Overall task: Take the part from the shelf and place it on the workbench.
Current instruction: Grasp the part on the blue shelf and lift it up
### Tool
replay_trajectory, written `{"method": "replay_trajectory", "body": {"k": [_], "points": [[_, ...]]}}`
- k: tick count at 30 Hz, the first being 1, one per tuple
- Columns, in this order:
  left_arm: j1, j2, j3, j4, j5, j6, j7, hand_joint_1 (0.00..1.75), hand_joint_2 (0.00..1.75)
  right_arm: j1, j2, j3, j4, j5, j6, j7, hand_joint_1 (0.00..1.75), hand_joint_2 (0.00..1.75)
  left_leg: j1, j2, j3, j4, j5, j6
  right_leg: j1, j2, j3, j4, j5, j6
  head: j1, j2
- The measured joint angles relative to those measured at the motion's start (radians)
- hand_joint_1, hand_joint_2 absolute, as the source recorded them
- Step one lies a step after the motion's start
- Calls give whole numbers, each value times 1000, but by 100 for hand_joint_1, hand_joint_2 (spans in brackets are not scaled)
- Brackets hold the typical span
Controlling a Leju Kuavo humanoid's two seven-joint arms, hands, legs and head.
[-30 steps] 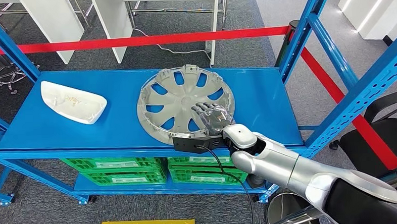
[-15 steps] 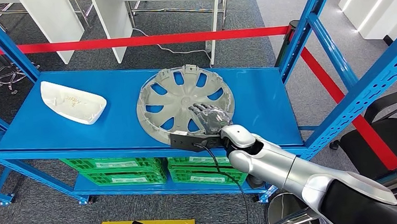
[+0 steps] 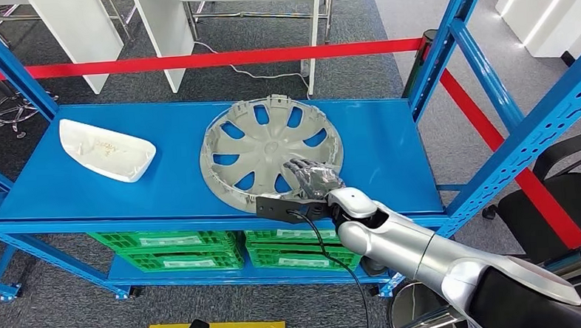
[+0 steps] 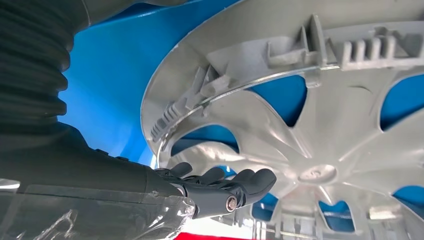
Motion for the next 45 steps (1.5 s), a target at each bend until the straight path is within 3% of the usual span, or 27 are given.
{"method": "replay_trajectory", "body": {"k": [15,16,19,20,45], "points": [[-1,20,32,-26,-36,1,17,0,0,11,2,-4,31,-10,-4,-12,0,175,0,0,0,0,0,0,0,0,0,0,0,0,0,0],[-1,21,33,-26,-38,1,17,0,0,11,2,-5,31,-10,-5,-12,23,175,0,0,0,0,0,0,0,0,0,0,0,0,0,0],[-1,22,37,-28,-43,0,18,0,0,12,2,-5,33,-10,-6,-12,153,175,0,0,0,0,0,0,0,0,0,0,0,0,0,0],[-1,23,38,-29,-44,-1,18,0,0,13,2,-5,33,-10,-6,-12,175,175,0,0,0,0,0,0,0,0,0,0,0,0,0,0],[-1,27,60,-49,-65,-4,18,0,0,16,2,-14,34,1,6,3,175,175,0,0,1,0,0,0,0,0,0,0,0,0,0,0]]}}
